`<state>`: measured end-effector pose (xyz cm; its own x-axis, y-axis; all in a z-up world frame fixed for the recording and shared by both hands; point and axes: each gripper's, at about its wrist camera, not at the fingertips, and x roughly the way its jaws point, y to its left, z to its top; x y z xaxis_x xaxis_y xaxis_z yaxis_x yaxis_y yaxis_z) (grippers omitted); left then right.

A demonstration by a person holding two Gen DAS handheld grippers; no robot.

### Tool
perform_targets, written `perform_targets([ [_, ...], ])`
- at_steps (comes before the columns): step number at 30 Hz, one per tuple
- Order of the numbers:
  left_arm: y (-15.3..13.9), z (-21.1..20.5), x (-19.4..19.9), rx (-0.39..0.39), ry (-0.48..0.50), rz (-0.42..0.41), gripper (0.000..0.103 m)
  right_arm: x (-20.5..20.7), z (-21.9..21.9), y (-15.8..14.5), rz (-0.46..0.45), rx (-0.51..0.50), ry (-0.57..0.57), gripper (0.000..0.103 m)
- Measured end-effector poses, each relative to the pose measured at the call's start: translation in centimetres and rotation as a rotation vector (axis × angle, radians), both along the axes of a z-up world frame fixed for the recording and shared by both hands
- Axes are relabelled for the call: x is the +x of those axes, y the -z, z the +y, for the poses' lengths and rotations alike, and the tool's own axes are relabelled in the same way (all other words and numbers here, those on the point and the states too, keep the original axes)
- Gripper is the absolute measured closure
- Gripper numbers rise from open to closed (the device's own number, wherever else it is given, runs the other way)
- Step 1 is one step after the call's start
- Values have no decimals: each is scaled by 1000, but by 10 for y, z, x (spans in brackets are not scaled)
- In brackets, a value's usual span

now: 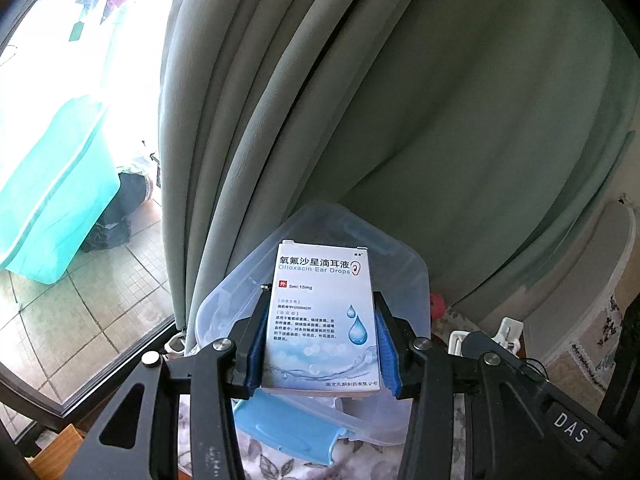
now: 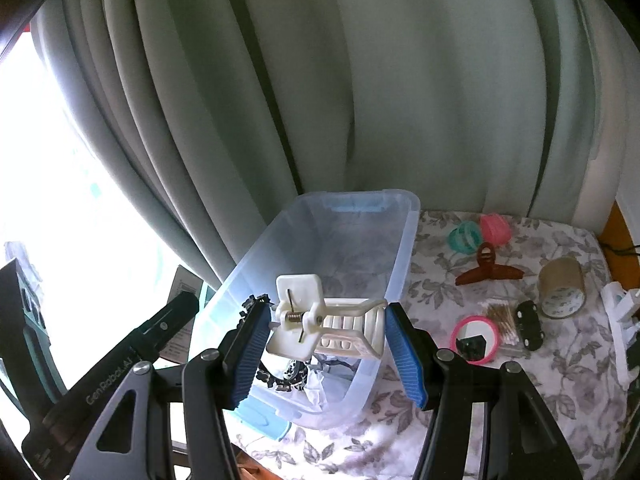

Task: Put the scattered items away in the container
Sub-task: 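Lift the ear-drops box and white clip and carry both over the clear box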

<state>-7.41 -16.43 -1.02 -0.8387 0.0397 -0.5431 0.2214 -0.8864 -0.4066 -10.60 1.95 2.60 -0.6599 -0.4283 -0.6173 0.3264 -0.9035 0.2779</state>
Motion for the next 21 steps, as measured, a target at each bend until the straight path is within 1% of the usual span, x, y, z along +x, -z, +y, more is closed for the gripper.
perform_targets([
  [21, 32, -1, -21, -4, 22, -64, 55, -30, -26, 34, -81, 35, -34, 41],
])
